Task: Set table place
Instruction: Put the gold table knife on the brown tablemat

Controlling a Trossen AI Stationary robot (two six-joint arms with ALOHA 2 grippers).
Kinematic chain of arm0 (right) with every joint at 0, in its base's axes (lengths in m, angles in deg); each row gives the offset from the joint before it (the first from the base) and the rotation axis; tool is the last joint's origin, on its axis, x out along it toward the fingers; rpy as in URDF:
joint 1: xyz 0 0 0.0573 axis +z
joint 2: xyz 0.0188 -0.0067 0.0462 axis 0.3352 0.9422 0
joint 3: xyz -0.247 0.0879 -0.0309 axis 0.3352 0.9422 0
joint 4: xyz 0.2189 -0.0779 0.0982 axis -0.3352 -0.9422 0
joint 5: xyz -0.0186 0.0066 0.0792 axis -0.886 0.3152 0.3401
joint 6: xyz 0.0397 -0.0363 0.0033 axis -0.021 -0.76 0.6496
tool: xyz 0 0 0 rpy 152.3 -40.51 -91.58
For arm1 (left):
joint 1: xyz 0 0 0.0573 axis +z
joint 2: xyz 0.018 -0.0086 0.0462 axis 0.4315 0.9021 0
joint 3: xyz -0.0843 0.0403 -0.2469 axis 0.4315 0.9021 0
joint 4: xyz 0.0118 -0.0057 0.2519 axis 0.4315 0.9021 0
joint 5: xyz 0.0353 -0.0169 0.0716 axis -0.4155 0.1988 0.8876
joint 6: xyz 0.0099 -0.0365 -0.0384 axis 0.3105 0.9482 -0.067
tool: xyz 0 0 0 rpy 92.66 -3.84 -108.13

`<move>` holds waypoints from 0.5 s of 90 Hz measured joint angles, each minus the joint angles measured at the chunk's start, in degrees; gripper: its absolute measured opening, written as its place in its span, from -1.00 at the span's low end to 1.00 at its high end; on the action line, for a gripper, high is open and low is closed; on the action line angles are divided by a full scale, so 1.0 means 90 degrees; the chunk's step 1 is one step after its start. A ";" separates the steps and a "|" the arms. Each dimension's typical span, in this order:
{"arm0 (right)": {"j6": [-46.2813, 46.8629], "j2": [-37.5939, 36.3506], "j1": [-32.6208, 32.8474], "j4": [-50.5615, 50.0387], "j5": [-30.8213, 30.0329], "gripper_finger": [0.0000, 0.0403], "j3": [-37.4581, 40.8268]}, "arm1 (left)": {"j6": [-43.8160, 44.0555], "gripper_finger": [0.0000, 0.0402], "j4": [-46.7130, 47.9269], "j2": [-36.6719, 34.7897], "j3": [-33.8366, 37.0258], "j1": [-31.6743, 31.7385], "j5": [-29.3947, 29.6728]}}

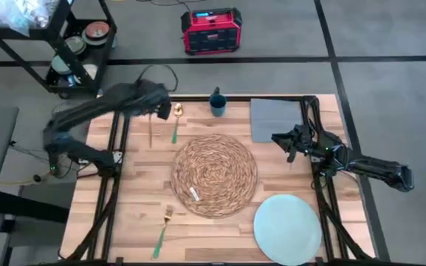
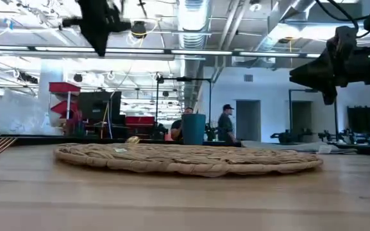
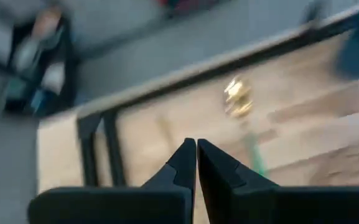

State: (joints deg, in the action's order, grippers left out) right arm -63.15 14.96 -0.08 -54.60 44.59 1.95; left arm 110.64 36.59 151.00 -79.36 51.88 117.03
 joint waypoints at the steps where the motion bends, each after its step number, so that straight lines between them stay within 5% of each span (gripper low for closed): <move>1: 0.0007 0.0000 0.0000 -0.0001 0.0001 -0.65 0.0000 | 0.0050 -1.00 0.0053 0.0092 0.0006 0.0026 0.0008; 11: 0.0269 0.0000 0.0000 0.0000 0.0004 -0.65 0.0000 | 0.0662 -1.00 -0.0060 0.0820 0.0255 0.0192 0.0065; 20: 0.0361 0.0000 0.0000 0.0001 0.0008 -0.65 0.0000 | 0.1042 -1.00 -0.0958 0.1020 0.0749 0.0329 -0.1074; 32: 0.0375 0.0000 0.0007 0.0008 0.0019 -0.65 0.0000 | 0.0817 -1.00 -0.2295 0.0673 0.1617 0.0073 -0.1403; 45: 0.0478 0.0002 0.0007 0.0008 0.0036 -0.65 0.0000 | 0.2526 -1.00 -0.2810 -0.0214 0.2800 0.0020 -0.1309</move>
State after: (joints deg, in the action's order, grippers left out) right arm -58.85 14.98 -0.01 -54.54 44.92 1.95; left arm 133.37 11.30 149.08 -54.16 52.06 105.25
